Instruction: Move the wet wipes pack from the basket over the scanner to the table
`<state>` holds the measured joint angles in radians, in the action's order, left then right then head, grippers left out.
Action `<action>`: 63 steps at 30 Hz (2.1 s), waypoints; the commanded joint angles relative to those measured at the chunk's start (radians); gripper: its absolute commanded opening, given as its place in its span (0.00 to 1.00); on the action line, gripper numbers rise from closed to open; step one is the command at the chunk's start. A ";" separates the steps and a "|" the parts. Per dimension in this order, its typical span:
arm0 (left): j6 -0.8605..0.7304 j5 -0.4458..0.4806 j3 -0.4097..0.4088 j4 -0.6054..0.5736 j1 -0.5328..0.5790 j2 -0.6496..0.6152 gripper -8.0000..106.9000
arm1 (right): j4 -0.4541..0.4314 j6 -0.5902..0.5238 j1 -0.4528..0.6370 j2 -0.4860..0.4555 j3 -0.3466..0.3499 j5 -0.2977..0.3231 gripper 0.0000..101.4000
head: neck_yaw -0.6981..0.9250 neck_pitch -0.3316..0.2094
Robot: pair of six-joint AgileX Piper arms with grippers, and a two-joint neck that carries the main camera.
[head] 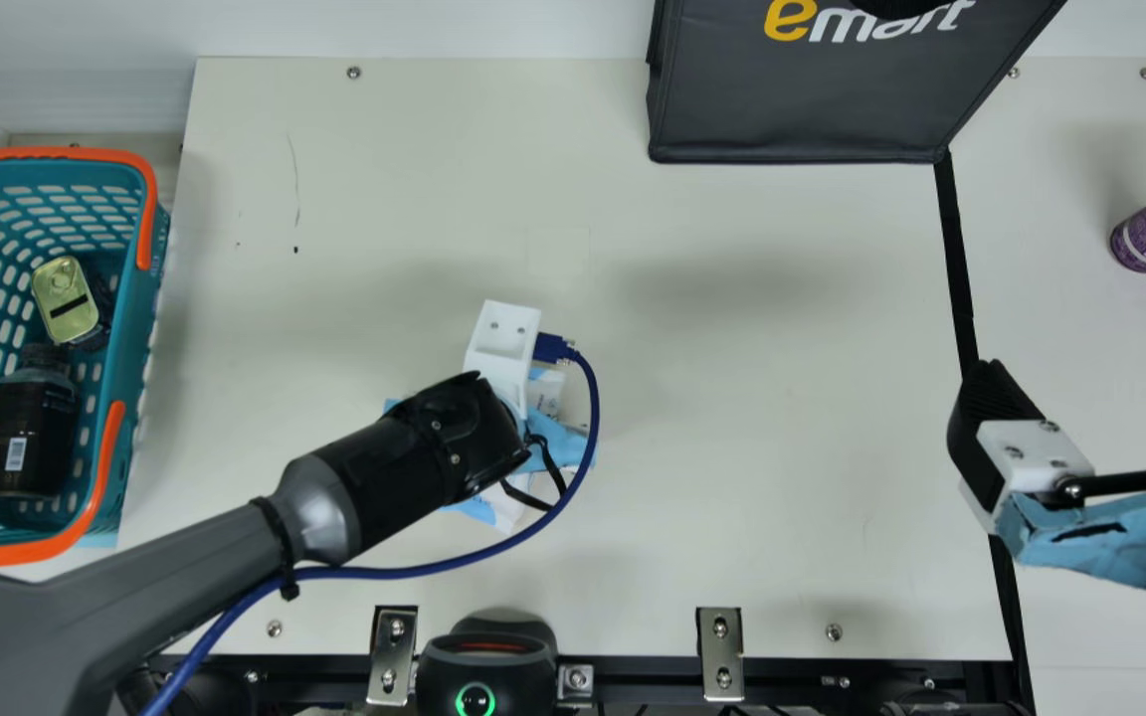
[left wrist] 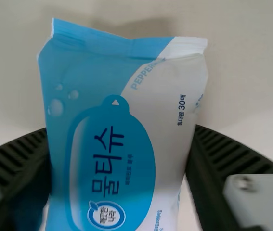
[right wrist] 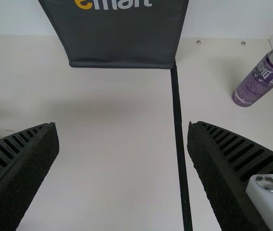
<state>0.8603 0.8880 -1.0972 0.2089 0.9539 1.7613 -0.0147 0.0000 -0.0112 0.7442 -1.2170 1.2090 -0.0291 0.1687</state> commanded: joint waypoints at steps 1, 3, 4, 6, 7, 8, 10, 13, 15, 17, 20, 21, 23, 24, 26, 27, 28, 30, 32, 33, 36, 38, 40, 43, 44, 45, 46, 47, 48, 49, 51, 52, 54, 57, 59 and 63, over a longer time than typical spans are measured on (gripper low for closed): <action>0.004 0.000 0.001 0.005 0.000 0.004 0.45 | 0.000 0.000 0.000 0.000 0.000 0.000 0.94 | 0.002 -0.030; 0.010 -0.002 0.002 0.011 0.001 0.005 0.33 | 0.000 0.000 0.000 0.000 0.000 0.000 0.94 | 0.002 -0.030; 0.014 -0.004 0.002 0.014 0.002 0.006 0.27 | 0.000 0.000 0.000 0.000 0.000 0.000 0.94 | 0.002 -0.030; 0.032 -0.006 0.003 0.033 0.004 0.005 0.16 | 0.000 0.000 0.000 0.000 0.000 0.000 0.94 | 0.002 -0.030; 0.042 -0.007 0.004 0.044 0.006 0.005 0.10 | 0.000 0.000 0.000 0.000 0.000 0.000 0.94 | 0.002 -0.030; 0.057 -0.010 0.005 0.057 0.008 0.003 0.04 | 0.000 0.000 0.000 0.000 0.000 0.000 0.94 | 0.002 -0.030; 0.087 -0.015 0.008 0.084 0.014 0.000 0.00 | 0.000 0.000 0.000 0.000 0.000 0.000 0.94 | 0.002 -0.030; 0.145 -0.021 0.013 0.137 0.023 -0.006 0.00 | 0.000 0.000 0.000 0.000 0.000 0.000 0.94 | 0.002 -0.030; 0.184 -0.022 0.016 0.174 0.029 -0.009 0.00 | 0.000 0.000 0.000 0.000 0.000 0.000 0.94 | 0.002 -0.030; 0.226 -0.024 0.020 0.212 0.035 -0.010 0.00 | 0.000 0.000 0.000 0.000 0.000 0.000 0.94 | 0.002 -0.030; 0.290 -0.027 0.026 0.268 0.045 -0.010 0.00 | 0.000 0.000 0.000 0.000 0.000 0.000 0.94 | 0.002 -0.030; 0.310 -0.028 0.028 0.285 0.048 -0.009 0.00 | 0.000 0.000 0.000 0.000 0.000 0.000 0.94 | 0.002 -0.030; 0.348 -0.030 0.033 0.315 0.055 -0.007 0.00 | 0.000 0.000 0.000 0.000 0.000 0.000 0.94 | 0.002 -0.030; 0.366 -0.031 0.035 0.330 0.058 -0.005 0.00 | 0.000 0.000 0.000 0.000 0.000 0.000 0.94 | 0.002 -0.030; 0.401 -0.034 0.040 0.356 0.064 -0.003 0.00 | 0.000 0.000 0.000 0.000 0.000 0.000 0.94 | 0.002 -0.030; 0.417 -0.034 0.042 0.368 0.067 -0.002 0.00 | 0.000 0.000 0.000 0.000 0.000 0.000 0.94 | 0.002 -0.030; 0.433 -0.036 0.045 0.379 0.070 -0.001 0.00 | 0.000 0.000 0.000 0.000 0.000 0.000 0.94 | 0.002 -0.030; 0.466 -0.039 0.050 0.400 0.076 0.002 0.00 | 0.000 0.000 0.000 0.000 0.000 0.000 0.94 | 0.002 -0.030; 0.499 -0.042 0.055 0.416 0.084 0.003 0.00 | 0.000 0.000 0.000 0.000 0.000 0.000 0.94 | 0.002 -0.030; 0.514 -0.045 0.057 0.421 0.087 0.003 0.00 | 0.000 0.000 0.000 0.000 0.000 0.000 0.94 | 0.002 -0.030; 0.554 -0.056 0.065 0.432 0.095 0.000 0.00 | 0.000 0.000 0.000 0.000 0.000 0.000 0.94 | 0.002 -0.030; 0.571 -0.069 0.070 0.428 0.096 -0.005 0.00 | 0.000 0.000 0.000 0.000 0.000 0.000 0.94 | 0.002 -0.030; 0.579 -0.088 0.077 0.415 0.093 -0.013 0.00 | 0.000 0.000 0.000 0.000 0.000 0.000 0.94 | 0.002 -0.030; 0.583 -0.122 0.088 0.391 0.083 -0.027 0.00 | 0.000 0.000 0.000 0.000 0.000 -0.001 0.94 | 0.002 -0.030; 0.581 -0.134 0.092 0.381 0.079 -0.031 0.00 | 0.000 0.000 0.000 0.000 0.000 -0.001 0.94 | 0.002 -0.030; 0.578 -0.144 0.095 0.370 0.074 -0.036 0.00 | 0.000 0.000 0.000 0.000 0.000 -0.001 0.94 | 0.002 -0.030; 0.573 -0.156 0.099 0.357 0.069 -0.039 0.00 | 0.000 0.000 0.000 0.000 0.000 -0.001 0.94 | 0.002 -0.030; 0.567 -0.168 0.102 0.343 0.064 -0.043 0.00 | 0.000 0.000 0.000 0.000 0.000 -0.001 0.94 | 0.002 -0.030; 0.561 -0.180 0.106 0.330 0.058 -0.047 0.00 | 0.000 0.000 0.000 0.000 0.000 -0.001 0.94 | 0.002 -0.030; 0.557 -0.191 0.109 0.319 0.053 -0.050 0.00 | 0.000 0.000 0.000 0.000 0.000 -0.001 0.94 | 0.002 -0.030; 0.542 -0.215 0.116 0.293 0.041 -0.058 0.00 | 0.000 0.000 0.000 0.000 0.000 -0.001 0.94 | 0.002 -0.030; 0.534 -0.227 0.119 0.279 0.035 -0.062 0.00 | 0.000 0.000 0.000 0.000 0.000 -0.001 0.94 | 0.002 -0.030; 0.513 -0.248 0.125 0.247 0.023 -0.069 0.00 | 0.000 0.000 0.000 0.000 0.000 -0.001 0.94 | 0.002 -0.030; 0.481 -0.272 0.132 0.203 0.007 -0.077 0.00 | 0.000 0.000 0.000 0.000 0.000 -0.001 0.94 | 0.002 -0.030; 0.458 -0.283 0.134 0.173 -0.003 -0.080 0.00 | 0.000 0.000 0.000 0.000 0.000 -0.001 0.94 | 0.002 -0.030; 0.408 -0.278 0.131 0.114 -0.019 -0.088 0.00 | 0.000 0.000 0.000 0.000 0.000 -0.001 0.94 | 0.002 -0.030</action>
<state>1.2861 0.6053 -0.9653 0.3449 0.9366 1.6756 -0.0147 0.0000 -0.0112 0.7442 -1.2170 1.2082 -0.0291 0.1687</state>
